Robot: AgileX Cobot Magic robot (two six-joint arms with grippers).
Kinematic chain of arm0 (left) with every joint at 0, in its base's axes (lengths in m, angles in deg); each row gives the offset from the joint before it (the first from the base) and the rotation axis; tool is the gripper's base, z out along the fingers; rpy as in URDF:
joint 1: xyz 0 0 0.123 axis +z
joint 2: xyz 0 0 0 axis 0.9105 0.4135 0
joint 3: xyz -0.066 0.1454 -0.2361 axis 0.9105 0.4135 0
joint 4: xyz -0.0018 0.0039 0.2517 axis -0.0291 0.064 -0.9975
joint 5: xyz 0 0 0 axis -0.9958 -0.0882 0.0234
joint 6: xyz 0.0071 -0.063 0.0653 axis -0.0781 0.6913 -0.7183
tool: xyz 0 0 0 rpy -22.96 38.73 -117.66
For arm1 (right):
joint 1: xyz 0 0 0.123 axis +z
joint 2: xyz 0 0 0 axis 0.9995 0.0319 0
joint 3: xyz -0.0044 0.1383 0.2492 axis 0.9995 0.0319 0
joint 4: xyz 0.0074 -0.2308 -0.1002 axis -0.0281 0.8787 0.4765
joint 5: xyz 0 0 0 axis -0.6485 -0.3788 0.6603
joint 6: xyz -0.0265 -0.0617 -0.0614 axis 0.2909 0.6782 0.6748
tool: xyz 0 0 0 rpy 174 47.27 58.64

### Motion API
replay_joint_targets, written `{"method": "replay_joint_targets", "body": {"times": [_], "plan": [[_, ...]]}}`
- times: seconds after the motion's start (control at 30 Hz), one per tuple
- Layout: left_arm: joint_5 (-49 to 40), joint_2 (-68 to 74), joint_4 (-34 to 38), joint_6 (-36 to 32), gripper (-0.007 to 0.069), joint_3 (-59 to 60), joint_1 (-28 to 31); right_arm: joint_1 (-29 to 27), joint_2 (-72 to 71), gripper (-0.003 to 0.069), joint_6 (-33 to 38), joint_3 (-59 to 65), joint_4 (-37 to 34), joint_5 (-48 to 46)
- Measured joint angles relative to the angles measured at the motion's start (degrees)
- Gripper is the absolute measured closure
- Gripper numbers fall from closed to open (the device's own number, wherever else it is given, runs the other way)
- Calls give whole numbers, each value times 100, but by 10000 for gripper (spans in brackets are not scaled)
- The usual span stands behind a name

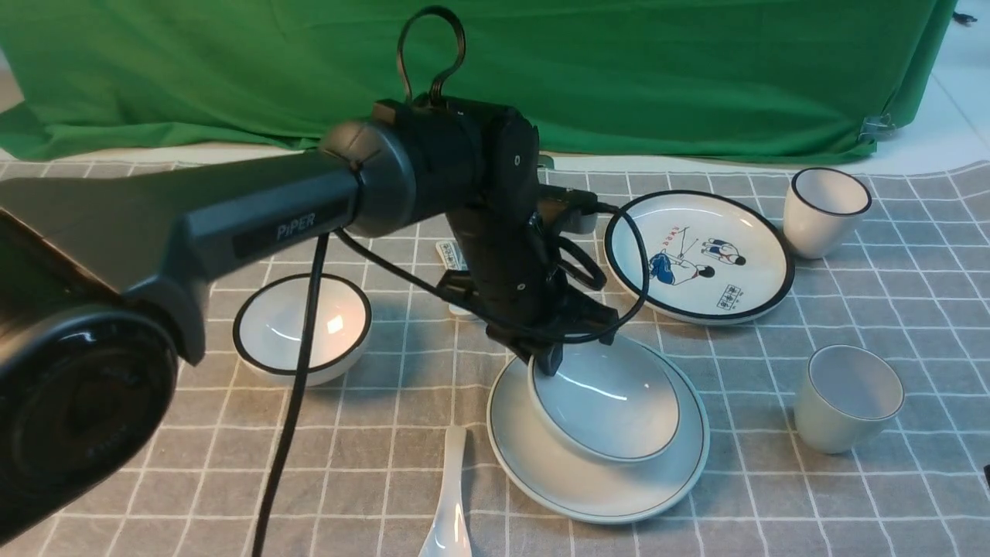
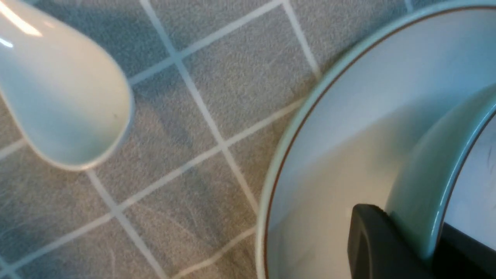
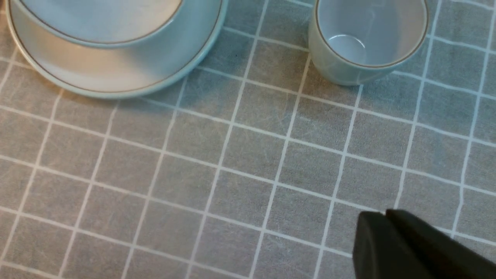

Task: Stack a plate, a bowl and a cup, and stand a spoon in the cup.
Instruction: Use the left arm to put the blue rice bowl into the blue large plate in the middle

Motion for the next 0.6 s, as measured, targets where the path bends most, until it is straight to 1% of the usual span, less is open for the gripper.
{"method": "replay_joint_targets", "body": {"times": [0.17, 0.3, 0.33, 0.4, 0.43, 0.5, 0.57, 0.6], "plan": [[148, 14, 49, 0, 588, 14, 0, 0, 0, 592, 0, 0, 0, 17], [55, 14, 82, 5, 539, 14, 0, 0, 31, 592, -51, -56, 0, -30], [-18, 14, 82, 5, 482, 14, 0, 0, 138, 592, -117, -248, 1, -192], [-43, 14, 82, 5, 419, 14, 0, 0, 323, 592, -144, -529, 1, -386], [-61, 14, 82, 5, 369, 14, 0, 0, 456, 592, -144, -712, 8, -540], [-149, -6, 82, 24, 293, 14, 0, -19, 781, 592, -144, -1093, 20, -788], [-201, -24, 82, 23, 269, 14, 0, -65, 966, 592, -139, -1280, 20, -895], [-286, -80, 45, 25, 244, 19, 0, -142, 1171, 592, -139, -1459, 14, -1005]]}}
